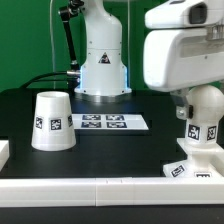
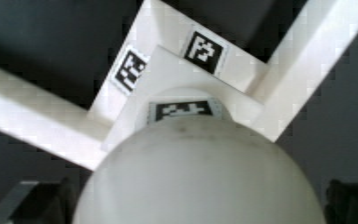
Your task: Assemble lamp
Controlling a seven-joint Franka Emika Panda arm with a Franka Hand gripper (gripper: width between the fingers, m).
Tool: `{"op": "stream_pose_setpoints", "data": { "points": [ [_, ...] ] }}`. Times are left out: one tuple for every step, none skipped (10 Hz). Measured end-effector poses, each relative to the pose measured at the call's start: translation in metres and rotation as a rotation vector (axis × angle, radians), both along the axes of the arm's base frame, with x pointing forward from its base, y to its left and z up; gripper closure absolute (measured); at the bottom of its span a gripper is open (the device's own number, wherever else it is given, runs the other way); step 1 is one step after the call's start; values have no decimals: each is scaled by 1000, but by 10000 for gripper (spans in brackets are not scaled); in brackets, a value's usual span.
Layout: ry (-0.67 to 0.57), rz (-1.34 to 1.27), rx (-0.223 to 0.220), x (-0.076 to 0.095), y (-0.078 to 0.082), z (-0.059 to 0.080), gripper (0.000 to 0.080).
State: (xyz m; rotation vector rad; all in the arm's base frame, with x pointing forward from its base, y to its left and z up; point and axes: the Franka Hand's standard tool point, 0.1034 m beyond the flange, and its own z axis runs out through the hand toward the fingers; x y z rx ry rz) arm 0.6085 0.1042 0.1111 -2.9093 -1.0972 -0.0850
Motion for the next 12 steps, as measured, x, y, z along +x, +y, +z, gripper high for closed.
{"op": "stream_pose_setpoints", "data": {
  "points": [
    [-6,121,-12,0,0,0,101],
    [-7,224,-22,0,-1,0,101],
    [-6,300,-26,0,-1,0,101],
    [1,422,-34,0,-2,-1,101],
    [-1,502,-46,1,-3,-1,101],
    [-3,594,-64,1,-3,-2,101],
    [-5,647,-77,1,-1,-1,101],
    [-8,720,-85,2,1,-1,101],
    [-8,758,-90,2,2,0,101],
    [-8,793,-92,2,0,0,101],
    [-8,796,-92,2,-2,-1,101],
    [-8,791,-92,2,-2,-1,120]
  ]
}}
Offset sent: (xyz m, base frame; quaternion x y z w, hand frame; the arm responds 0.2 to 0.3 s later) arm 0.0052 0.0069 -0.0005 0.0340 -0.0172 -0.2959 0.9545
